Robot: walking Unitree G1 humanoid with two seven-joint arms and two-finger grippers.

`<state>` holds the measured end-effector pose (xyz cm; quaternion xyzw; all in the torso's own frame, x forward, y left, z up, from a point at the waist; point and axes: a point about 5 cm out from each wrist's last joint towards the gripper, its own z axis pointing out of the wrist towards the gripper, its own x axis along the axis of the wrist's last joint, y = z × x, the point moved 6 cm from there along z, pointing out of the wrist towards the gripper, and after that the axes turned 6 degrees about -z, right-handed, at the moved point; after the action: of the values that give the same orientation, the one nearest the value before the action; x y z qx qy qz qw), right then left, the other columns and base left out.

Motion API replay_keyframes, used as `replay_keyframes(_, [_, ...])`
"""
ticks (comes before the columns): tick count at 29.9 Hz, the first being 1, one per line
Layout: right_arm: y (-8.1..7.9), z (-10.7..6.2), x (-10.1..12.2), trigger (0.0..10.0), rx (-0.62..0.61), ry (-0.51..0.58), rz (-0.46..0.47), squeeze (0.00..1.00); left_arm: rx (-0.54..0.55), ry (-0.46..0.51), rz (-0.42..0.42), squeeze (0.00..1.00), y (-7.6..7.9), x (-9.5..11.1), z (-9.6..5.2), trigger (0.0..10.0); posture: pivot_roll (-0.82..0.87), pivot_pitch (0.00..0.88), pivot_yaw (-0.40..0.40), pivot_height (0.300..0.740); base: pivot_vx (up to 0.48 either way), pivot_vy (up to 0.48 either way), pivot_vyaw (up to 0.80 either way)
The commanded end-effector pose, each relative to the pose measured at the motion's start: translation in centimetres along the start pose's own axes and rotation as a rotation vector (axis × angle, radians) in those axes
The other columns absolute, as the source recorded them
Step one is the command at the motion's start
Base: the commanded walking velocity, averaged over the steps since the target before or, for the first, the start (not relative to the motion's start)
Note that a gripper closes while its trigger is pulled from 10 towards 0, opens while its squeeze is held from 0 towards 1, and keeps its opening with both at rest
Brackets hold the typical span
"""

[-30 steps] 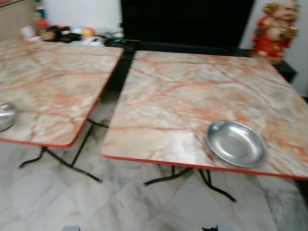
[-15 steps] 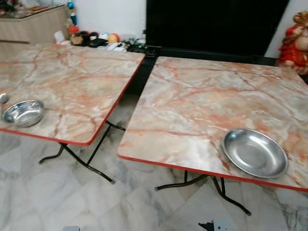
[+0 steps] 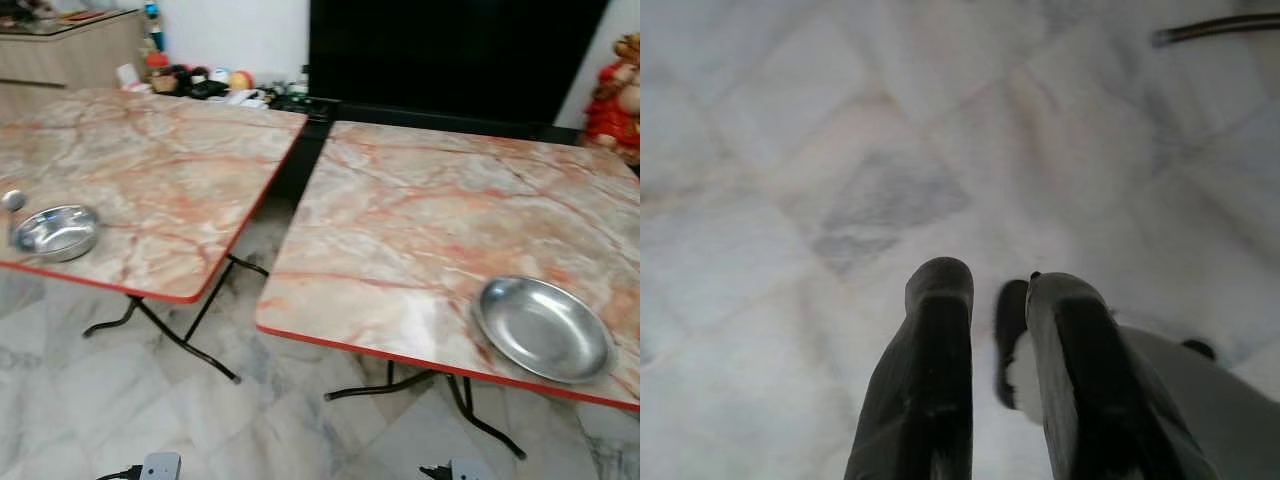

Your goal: Setting the table

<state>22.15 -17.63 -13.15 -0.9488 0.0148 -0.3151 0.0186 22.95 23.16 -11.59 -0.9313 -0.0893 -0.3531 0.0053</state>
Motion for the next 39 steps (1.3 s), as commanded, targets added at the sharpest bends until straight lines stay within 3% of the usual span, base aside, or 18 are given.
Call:
replay_keyframes(1, [-0.6,0.0,-0.3,10.0,0.015,-0.009,0.004,0.0,0.016,-0.006,-0.011,0.0,-0.6,-0.1,-0.1,10.0,0.08,0.045,-0.037,0.74,0.0,0.48,0.0])
replay_keyframes(22, [-0.7,-0.2,-1.5,10.0,0.019,-0.04,-0.011,0.0,0.033,-0.025,-0.016,0.0,-1.4,-0.7,-0.3,10.0,0.08,0.077,-0.03,0.74,0.0,0.48,0.0])
replay_keyframes(39, [-0.5,-0.3,-1.8,10.0,0.024,-0.05,-0.036,0.0,0.04,-0.048,-0.028,0.0,-1.5,-1.9,-0.6,10.0,0.09,0.05,-0.045,0.74,0.0,0.48,0.0])
